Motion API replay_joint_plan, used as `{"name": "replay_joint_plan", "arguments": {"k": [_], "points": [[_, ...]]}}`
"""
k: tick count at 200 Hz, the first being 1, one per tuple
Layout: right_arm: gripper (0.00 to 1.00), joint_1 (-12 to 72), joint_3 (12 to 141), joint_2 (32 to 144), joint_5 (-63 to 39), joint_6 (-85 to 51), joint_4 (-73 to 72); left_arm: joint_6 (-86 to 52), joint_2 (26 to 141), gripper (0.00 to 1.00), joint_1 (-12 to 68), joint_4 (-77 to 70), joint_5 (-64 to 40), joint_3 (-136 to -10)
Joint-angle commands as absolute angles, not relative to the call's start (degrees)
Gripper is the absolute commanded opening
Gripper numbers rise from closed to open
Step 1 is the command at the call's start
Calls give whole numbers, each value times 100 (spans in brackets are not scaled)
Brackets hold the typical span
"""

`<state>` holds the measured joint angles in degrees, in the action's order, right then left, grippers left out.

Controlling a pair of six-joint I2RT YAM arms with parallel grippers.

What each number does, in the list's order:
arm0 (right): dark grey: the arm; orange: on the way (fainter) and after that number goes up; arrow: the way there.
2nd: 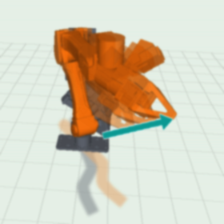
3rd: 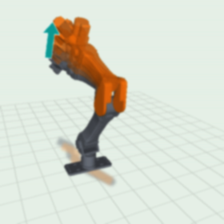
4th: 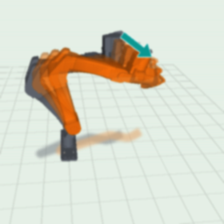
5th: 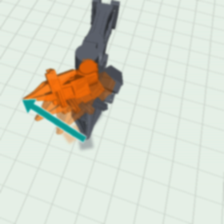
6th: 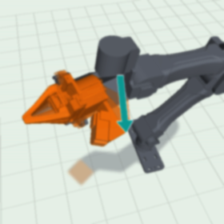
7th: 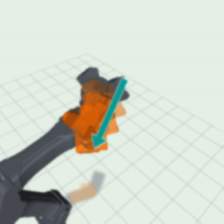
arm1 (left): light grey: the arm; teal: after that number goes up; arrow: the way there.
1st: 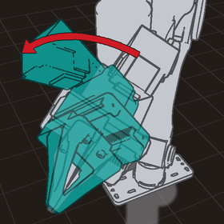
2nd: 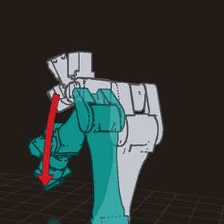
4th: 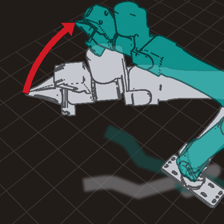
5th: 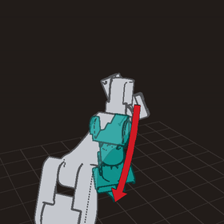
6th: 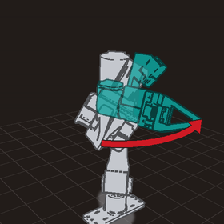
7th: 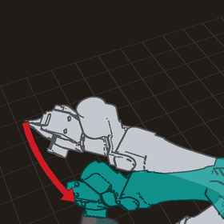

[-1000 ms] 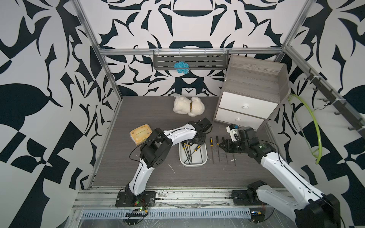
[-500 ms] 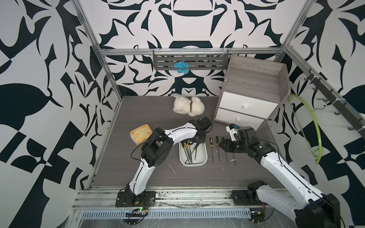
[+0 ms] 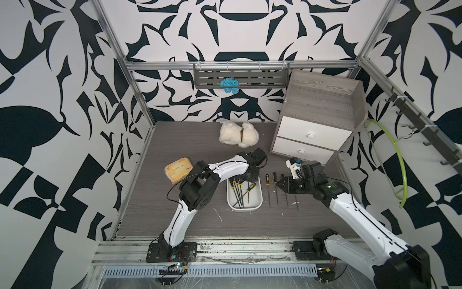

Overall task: Take the file tool out of the storage box
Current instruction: Pick up the file tool from the storage box.

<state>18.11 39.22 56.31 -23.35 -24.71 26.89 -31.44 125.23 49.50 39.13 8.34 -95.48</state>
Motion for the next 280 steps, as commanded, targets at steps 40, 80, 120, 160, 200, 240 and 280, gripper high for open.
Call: {"name": "replay_joint_plan", "arguments": {"k": [40, 80, 120, 160, 200, 240, 280], "points": [[22, 1846, 3929, 5581, -2437, -2510, 2484, -3199, 12236, 9, 4813, 3371, 409, -8866], [22, 1845, 3913, 5520, -2446, -2517, 2447, -3116, 11265, 8, 4636, 2792, 374, -8408], [22, 1854, 3885, 5555, -2461, -2516, 2408, -3067, 10294, 8, 4429, 2085, 229, -8049], [22, 1858, 3863, 5566, -2483, -2514, 2376, -2918, 9671, 6, 4222, 2414, 404, -8172], [22, 2193, 3746, 5426, -3280, -2661, 1663, -3253, 8244, 8, 4206, 798, -124, -6565], [33, 3181, 3728, 5431, -3404, -3204, 639, -3435, 7554, 7, 4194, 465, -498, -5763], [41, 3957, 4292, 6458, -3428, -3560, 186, -3402, 7382, 5, 4162, 390, -520, -5519]]}}
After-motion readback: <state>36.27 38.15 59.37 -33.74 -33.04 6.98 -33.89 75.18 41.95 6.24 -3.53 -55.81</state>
